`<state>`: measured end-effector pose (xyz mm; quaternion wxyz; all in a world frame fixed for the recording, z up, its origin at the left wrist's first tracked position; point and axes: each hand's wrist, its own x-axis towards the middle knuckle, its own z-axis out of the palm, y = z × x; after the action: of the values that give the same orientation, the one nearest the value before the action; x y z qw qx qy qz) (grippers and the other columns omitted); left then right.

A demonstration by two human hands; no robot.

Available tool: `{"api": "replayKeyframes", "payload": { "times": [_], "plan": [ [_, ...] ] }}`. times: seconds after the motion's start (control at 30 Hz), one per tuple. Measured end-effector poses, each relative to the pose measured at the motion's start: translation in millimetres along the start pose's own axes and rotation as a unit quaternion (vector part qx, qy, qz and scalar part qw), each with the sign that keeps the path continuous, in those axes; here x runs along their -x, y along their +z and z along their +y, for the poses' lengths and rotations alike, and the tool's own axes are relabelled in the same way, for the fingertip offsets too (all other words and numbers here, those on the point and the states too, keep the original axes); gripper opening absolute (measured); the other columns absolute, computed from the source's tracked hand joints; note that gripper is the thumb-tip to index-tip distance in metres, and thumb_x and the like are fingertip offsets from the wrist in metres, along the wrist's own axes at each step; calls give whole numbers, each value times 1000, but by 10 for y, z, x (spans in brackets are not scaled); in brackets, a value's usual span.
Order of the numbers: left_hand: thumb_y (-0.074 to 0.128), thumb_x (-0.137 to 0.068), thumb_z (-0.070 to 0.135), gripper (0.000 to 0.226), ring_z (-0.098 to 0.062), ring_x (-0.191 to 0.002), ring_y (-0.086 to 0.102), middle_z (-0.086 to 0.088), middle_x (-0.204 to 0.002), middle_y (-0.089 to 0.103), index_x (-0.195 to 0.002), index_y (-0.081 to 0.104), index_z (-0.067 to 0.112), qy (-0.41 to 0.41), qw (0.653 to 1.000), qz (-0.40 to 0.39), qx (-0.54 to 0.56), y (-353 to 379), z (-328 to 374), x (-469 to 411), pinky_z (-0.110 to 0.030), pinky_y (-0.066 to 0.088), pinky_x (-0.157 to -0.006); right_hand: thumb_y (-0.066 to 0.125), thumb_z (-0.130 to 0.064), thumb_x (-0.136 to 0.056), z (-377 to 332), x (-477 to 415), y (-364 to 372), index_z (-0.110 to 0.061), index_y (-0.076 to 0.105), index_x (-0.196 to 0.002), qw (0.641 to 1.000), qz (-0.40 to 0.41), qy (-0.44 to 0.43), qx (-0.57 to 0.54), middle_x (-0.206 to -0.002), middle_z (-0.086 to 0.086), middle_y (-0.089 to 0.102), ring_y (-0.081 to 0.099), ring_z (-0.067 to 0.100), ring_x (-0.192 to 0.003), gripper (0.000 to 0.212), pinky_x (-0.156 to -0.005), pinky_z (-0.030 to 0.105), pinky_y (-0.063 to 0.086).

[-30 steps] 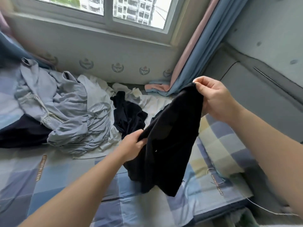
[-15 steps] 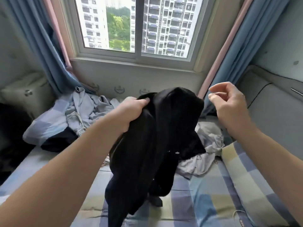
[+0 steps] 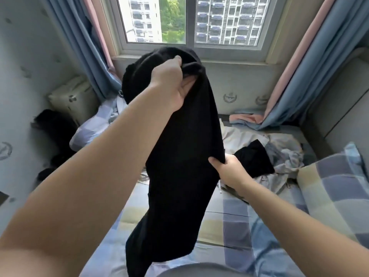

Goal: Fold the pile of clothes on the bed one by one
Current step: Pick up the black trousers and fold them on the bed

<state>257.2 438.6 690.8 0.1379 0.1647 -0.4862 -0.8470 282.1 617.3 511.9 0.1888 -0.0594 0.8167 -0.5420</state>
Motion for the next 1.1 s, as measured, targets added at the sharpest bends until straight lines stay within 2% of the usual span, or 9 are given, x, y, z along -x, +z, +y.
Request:
{"api": "replayKeyframes", "payload": {
  "times": [0.1,0.2,0.27,0.4,0.57,0.7,0.87,0.97,1.1],
  "plan": [
    [51,-105,22,28,-25,-81,76,-16,-99,75,-126,55,4,21,998,55,-8,-280,-156,-284,-37,62,-72,51,-28,-105,-15,77,-198,-18,70,-113,995,-65,-18,-78,-109,1,76,71,20,-106,23,-96,40,55],
    [57,-102,34,25,-15,-100,70,2,-105,74,-120,63,18,11,981,22,-194,-574,-560,-361,-31,54,-79,50,-21,-105,-189,110,-385,-9,68,-114,978,-37,-36,-203,-108,10,76,72,24,-103,24,-90,36,58],
    [62,-99,39,19,-11,-99,64,9,-99,70,-111,65,25,-25,947,-61,-314,-725,-906,-169,-22,51,-70,52,-21,-104,-306,71,-530,-8,69,-107,974,-5,-58,-219,-102,13,76,73,26,-97,22,-88,39,58],
    [78,-79,47,55,-7,-116,63,12,-121,69,-128,62,29,-78,877,-293,-372,-910,-1621,341,-28,50,-99,58,-26,-102,-330,77,-647,5,66,-99,994,-16,-83,-71,-94,26,72,70,30,-82,32,-81,48,57],
    [72,-89,30,11,-10,-66,60,12,-68,61,-83,65,25,12,877,-249,-412,-786,-2081,499,-31,48,-64,63,-18,-99,-40,137,-701,-2,68,-102,994,-56,-95,-11,-96,21,72,70,23,-85,17,-83,41,54],
    [63,-98,26,32,-13,-52,41,9,-56,43,-69,54,17,20,843,-247,-478,-784,-2032,424,-32,31,-54,80,-21,-84,342,154,-922,-23,65,-102,992,-86,-85,31,-83,14,63,60,21,-77,23,-76,36,47],
    [55,-85,59,63,-23,-70,57,-29,-82,63,-95,63,-2,20,884,-225,-409,-670,-1903,407,-38,40,-68,81,-30,-82,1143,337,-771,-54,60,-119,981,-182,33,61,-123,-29,62,53,-8,-122,48,-99,16,42],
    [55,-86,60,58,-42,-87,67,-33,-103,65,-101,69,5,25,909,-205,-363,-601,-1794,390,-47,51,-82,80,-32,-82,1415,430,-597,-45,58,-129,978,-185,92,-5,-125,-24,65,59,-4,-118,54,-94,19,49],
    [54,-102,40,35,-36,-105,69,-21,-106,72,-100,73,11,9,939,-158,-307,-616,-1679,367,-57,52,-98,81,-39,-77,1551,448,-481,-34,59,-127,967,-218,129,-15,-120,-11,70,65,4,-113,55,-98,27,49]
  ]
}}
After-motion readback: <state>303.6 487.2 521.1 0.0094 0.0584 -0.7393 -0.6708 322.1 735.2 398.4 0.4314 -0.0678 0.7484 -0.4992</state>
